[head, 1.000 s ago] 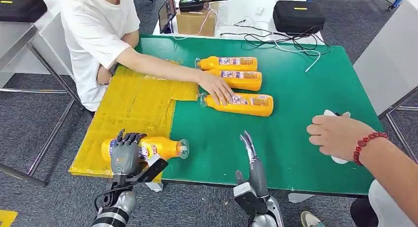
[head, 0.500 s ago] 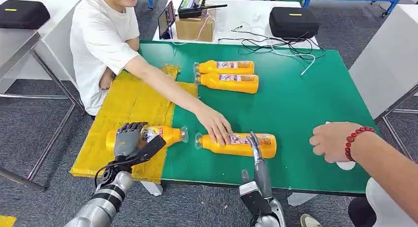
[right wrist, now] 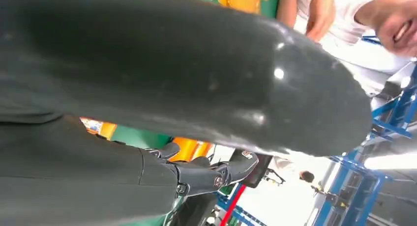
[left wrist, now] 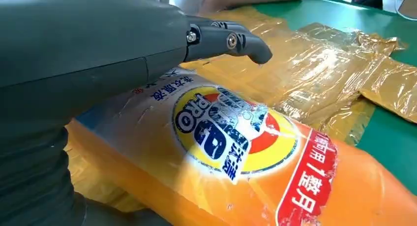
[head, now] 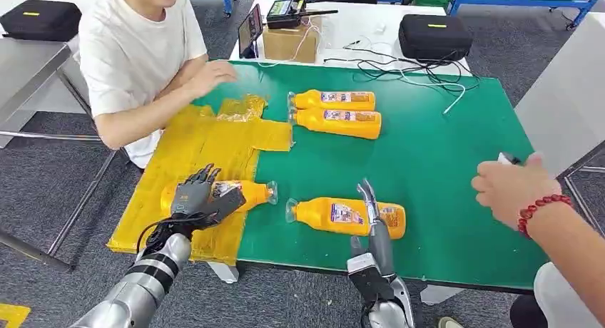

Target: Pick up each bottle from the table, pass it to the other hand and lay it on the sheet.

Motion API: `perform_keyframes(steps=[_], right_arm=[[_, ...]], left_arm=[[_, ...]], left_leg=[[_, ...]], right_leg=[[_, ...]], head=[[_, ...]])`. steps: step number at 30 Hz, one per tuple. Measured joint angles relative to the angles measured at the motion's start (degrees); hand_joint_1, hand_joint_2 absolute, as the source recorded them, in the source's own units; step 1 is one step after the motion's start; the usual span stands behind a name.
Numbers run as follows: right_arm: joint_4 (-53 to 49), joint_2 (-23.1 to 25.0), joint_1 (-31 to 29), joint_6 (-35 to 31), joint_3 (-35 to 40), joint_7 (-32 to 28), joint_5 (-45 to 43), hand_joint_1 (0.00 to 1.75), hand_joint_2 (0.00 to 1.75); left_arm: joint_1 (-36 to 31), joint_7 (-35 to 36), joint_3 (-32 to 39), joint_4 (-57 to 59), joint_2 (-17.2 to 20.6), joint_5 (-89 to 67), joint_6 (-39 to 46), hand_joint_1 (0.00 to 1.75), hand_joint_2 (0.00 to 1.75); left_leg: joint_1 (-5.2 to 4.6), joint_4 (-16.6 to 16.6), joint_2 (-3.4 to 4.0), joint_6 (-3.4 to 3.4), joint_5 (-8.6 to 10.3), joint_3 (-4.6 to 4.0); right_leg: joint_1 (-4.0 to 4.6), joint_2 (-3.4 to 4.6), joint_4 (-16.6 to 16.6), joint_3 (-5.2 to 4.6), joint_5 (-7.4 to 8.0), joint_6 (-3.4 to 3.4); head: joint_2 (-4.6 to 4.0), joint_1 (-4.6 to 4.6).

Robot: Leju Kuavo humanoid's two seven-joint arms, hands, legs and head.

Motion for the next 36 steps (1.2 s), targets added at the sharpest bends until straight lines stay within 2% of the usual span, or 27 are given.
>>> perform_keyframes(steps=[5,9,12,14,20,21,24,27,31,36], right_arm=[[-0.02,0.0,0.29,0.0,-0.13,0.0,0.02,0.0,0.0],[-0.02,-0.02,0.36,-0.59,-0.17,-0.55,0.24,0.0,0.0],[-0.02,-0.31,0.82,-1.4,-0.17,-0.83,0.39,0.0,0.0],[-0.02,-0.46,1.12,-1.81,-0.15,-0.83,0.63,0.0,0.0],[0.15,-1.03,1.4,-3.69,0.15,-0.81,1.68,0.0,0.0],[0.18,-1.07,1.4,-3.78,0.18,-0.81,1.81,0.0,1.75],[0.48,-1.36,1.29,-5.23,0.55,-0.81,3.68,0.0,1.75],[1.77,-2.3,0.47,-6.75,1.9,0.74,9.51,0.0,1.75],[5.09,-4.72,-1.41,-9.5,3.93,5.09,19.26,0.0,1.75],[7.67,-7.97,-4.13,-13.07,5.55,11.9,29.5,0.0,1.75]], left_arm=[[0.36,-3.03,-0.68,-0.04,0.37,3.57,-0.85,0.0,1.75],[2.25,-12.65,-0.57,-2.23,-0.13,15.78,0.27,0.0,1.75],[5.68,-17.93,-0.5,-6.96,-1.99,26.05,2.14,0.0,1.75],[8.15,-19.1,-1.14,-10.87,-3.16,31.11,2.75,0.0,1.75],[14.0,-20.06,-5.72,-24.4,-4.44,38.99,7.84,0.0,1.75],[14.75,-20.31,-6.69,-26.15,-4.57,39.5,8.46,0.0,1.75],[16.49,-22.12,-9.56,-32.05,-4.81,40.02,11.22,0.0,1.75],[17.92,-22.95,-13.49,-36.83,-4.85,37.98,12.22,0.0,1.75],[20.17,-22.12,-20.08,-41.24,-5.05,40.45,6.81,0.0,1.75],[21.97,-20.72,-28.69,-41.36,-5.4,43.86,1.77,0.0,1.75]], left_leg=[[0.0,-0.03,-0.01,-0.02,-0.31,0.33],[0.0,0.01,-0.01,0.04,0.04,0.01],[-0.01,0.06,0.11,0.05,0.09,-0.06],[-0.02,0.11,0.27,0.06,0.1,-0.41],[-0.03,0.18,0.45,0.17,0.21,-1.32],[-0.03,0.18,0.45,0.17,0.2,-1.4],[-0.03,0.18,0.5,0.17,0.2,-1.64],[-0.03,0.17,0.5,0.18,0.19,-1.72],[-0.07,0.17,0.51,0.19,0.17,-1.75],[-0.11,0.18,0.51,0.2,0.17,-1.8]], right_leg=[[0.0,0.0,-0.01,0.26,-0.24,-0.04],[0.0,-0.03,0.0,-0.2,-0.05,-0.16],[-0.02,0.02,0.01,-0.29,0.59,0.07],[-0.03,0.08,0.02,-0.1,0.6,0.04],[-0.04,0.31,0.03,-1.04,0.74,0.2],[-0.04,0.31,0.03,-1.13,0.74,0.2],[-0.04,0.34,0.03,-1.38,0.74,0.21],[-0.05,0.35,0.02,-1.45,0.74,0.21],[-0.08,0.35,0.01,-1.49,0.73,0.21],[-0.11,0.35,-0.01,-1.53,0.74,0.22]], head=[[0.0,-0.02],[0.0,-0.02],[0.02,0.02],[0.0,0.04],[0.02,0.0],[0.0,0.0],[0.0,0.0],[0.0,-0.02],[0.0,0.0],[0.0,0.0]])
